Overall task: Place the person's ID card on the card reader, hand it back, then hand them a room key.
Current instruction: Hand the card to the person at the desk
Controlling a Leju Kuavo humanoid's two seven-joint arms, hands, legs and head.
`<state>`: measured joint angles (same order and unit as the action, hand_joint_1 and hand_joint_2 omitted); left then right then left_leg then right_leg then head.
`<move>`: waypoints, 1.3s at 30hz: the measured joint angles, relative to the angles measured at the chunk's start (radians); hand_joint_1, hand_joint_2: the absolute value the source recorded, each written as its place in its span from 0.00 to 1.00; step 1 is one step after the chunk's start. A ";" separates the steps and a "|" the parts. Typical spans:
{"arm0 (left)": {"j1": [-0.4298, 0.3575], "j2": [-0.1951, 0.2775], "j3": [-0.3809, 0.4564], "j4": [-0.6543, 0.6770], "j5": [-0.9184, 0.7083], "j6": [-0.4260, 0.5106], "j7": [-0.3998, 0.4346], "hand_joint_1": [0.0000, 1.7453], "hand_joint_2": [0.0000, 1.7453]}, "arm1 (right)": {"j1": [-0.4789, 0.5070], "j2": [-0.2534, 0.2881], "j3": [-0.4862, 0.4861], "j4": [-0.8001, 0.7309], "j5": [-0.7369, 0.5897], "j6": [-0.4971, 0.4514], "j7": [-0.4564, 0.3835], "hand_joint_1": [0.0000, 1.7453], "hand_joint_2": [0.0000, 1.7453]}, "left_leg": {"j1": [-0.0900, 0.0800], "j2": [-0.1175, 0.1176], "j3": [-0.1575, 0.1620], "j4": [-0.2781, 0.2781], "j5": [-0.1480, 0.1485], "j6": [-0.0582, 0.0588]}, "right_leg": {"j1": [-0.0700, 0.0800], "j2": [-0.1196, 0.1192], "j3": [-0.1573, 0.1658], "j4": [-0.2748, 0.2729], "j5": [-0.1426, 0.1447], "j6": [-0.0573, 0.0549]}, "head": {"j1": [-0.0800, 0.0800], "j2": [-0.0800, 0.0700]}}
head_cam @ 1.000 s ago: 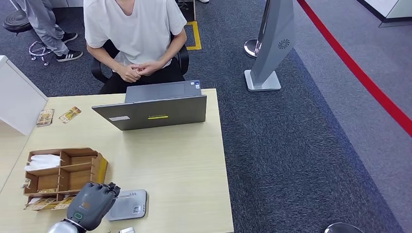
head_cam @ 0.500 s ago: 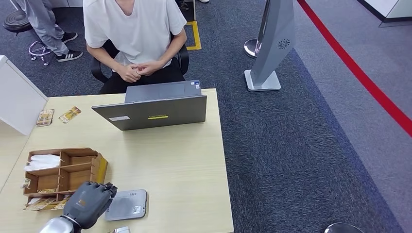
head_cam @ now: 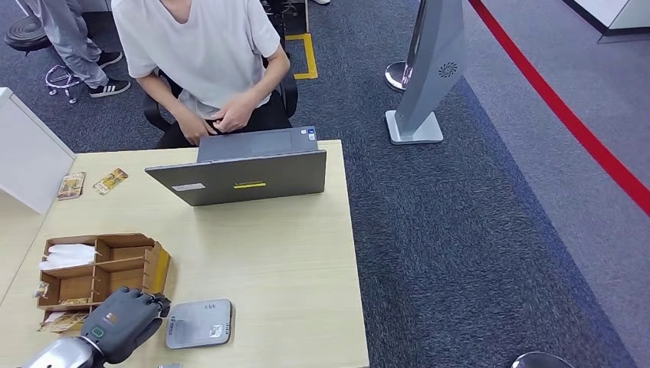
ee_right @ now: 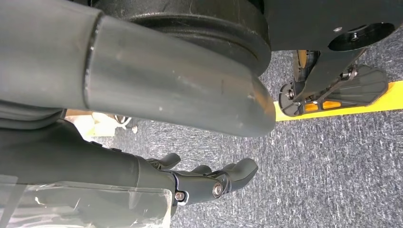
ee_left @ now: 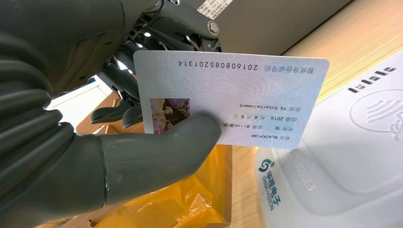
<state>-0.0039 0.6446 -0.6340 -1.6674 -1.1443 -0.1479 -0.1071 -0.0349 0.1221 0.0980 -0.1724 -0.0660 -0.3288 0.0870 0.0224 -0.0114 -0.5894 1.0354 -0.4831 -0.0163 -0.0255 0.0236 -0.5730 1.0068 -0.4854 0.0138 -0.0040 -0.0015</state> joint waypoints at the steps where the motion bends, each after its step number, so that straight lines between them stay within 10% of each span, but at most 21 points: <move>1: -0.001 0.001 -0.001 0.000 0.000 0.000 0.000 1.00 1.00 | 0.000 0.000 0.000 0.000 0.000 0.000 0.000 0.00 0.00 | 0.000 0.000 0.000 0.000 0.000 0.000 | 0.000 0.000 0.000 0.000 0.000 0.000 | 0.000 0.000; 15: -0.014 -0.070 -0.008 0.003 -0.129 0.149 0.066 1.00 1.00 | 0.000 0.003 0.000 0.000 0.002 0.000 -0.002 0.00 0.00 | 0.000 0.000 0.000 0.000 0.000 0.000 | 0.000 0.000 0.000 0.000 0.000 0.000 | 0.000 0.000; 27: -0.010 -0.359 0.056 0.015 -0.389 0.693 0.287 1.00 1.00 | -0.002 0.005 0.017 0.000 0.084 0.006 0.009 0.00 0.00 | -0.001 -0.001 0.001 0.001 0.000 0.000 | 0.000 -0.001 0.001 0.000 0.000 0.000 | 0.001 0.000; 39: -0.293 -0.368 0.207 0.315 -0.390 0.835 0.374 1.00 1.00 | -0.018 0.004 0.100 0.000 0.189 0.040 0.036 0.00 0.00 | 0.001 -0.001 0.001 0.001 0.004 -0.001 | 0.001 -0.002 0.001 0.002 0.003 -0.002 | 0.000 0.000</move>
<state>-0.2967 0.2763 -0.4271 -1.3521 -1.5343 0.6868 0.2665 -0.0530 0.1265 0.1980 -0.1724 0.1230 -0.2891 0.1225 0.0234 -0.0124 -0.5882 1.0361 -0.4786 -0.0177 -0.0244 0.0221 -0.5719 1.0088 -0.4822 0.0115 -0.0037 -0.0015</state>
